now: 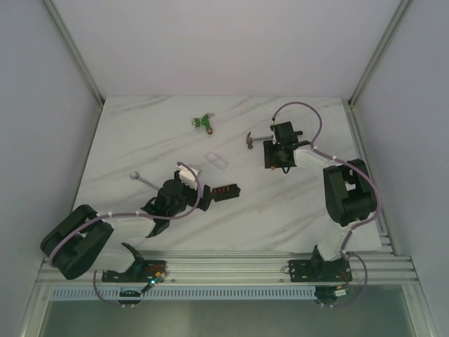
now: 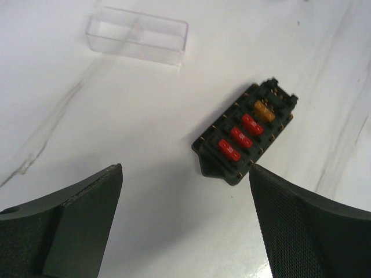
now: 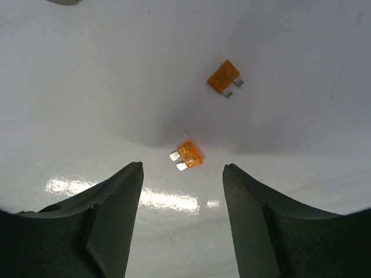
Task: Snap on the fuse box
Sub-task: Install the fuse at the fuse box base, then pick up the fuse from the center of the board.
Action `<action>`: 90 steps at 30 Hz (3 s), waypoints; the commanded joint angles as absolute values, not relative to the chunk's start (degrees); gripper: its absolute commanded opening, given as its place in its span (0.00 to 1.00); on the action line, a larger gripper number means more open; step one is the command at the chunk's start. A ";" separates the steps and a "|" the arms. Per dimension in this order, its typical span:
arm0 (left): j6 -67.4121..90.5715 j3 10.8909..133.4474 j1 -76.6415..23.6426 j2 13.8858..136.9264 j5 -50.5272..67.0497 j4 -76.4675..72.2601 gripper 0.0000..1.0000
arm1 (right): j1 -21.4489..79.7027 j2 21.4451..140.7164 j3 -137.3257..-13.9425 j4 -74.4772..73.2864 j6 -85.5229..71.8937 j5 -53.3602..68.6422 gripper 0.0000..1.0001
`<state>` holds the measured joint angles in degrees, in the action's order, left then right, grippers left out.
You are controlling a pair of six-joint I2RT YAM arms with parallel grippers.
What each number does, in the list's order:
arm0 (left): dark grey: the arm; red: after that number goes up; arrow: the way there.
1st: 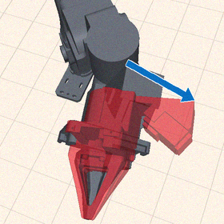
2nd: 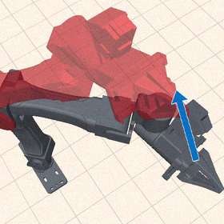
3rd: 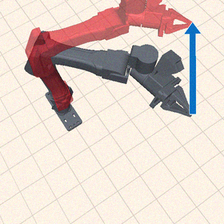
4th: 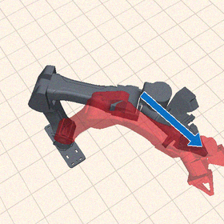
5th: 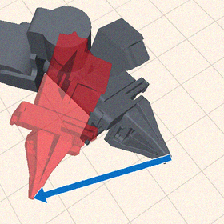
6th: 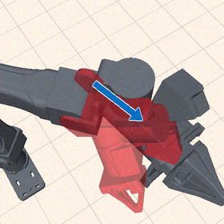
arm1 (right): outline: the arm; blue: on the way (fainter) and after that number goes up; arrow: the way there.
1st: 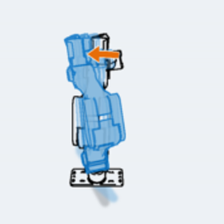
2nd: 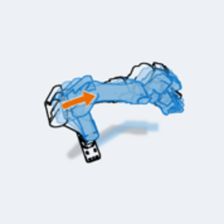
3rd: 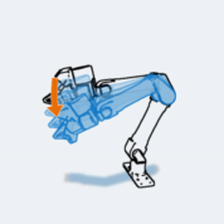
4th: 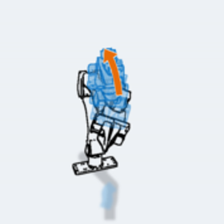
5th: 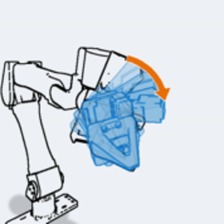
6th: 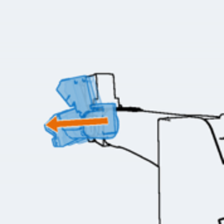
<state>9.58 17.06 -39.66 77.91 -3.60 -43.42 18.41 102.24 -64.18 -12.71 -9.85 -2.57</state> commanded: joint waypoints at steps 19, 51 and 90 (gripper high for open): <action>24.15 23.31 -30.14 75.90 2.22 -35.88 1.00 | 18.07 108.56 -67.76 -10.89 -9.29 4.55 0.55; 23.60 28.94 -29.89 79.23 6.98 -32.48 1.00 | 17.34 105.70 -72.91 -23.38 11.40 10.15 0.60; 23.23 28.87 -29.71 79.00 10.30 -32.34 1.00 | 20.30 109.75 -74.19 -27.96 2.70 3.44 0.49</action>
<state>23.49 27.70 -30.00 79.02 9.23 -32.05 19.57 109.89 -73.56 -25.91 4.99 7.73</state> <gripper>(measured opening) 0.998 0.492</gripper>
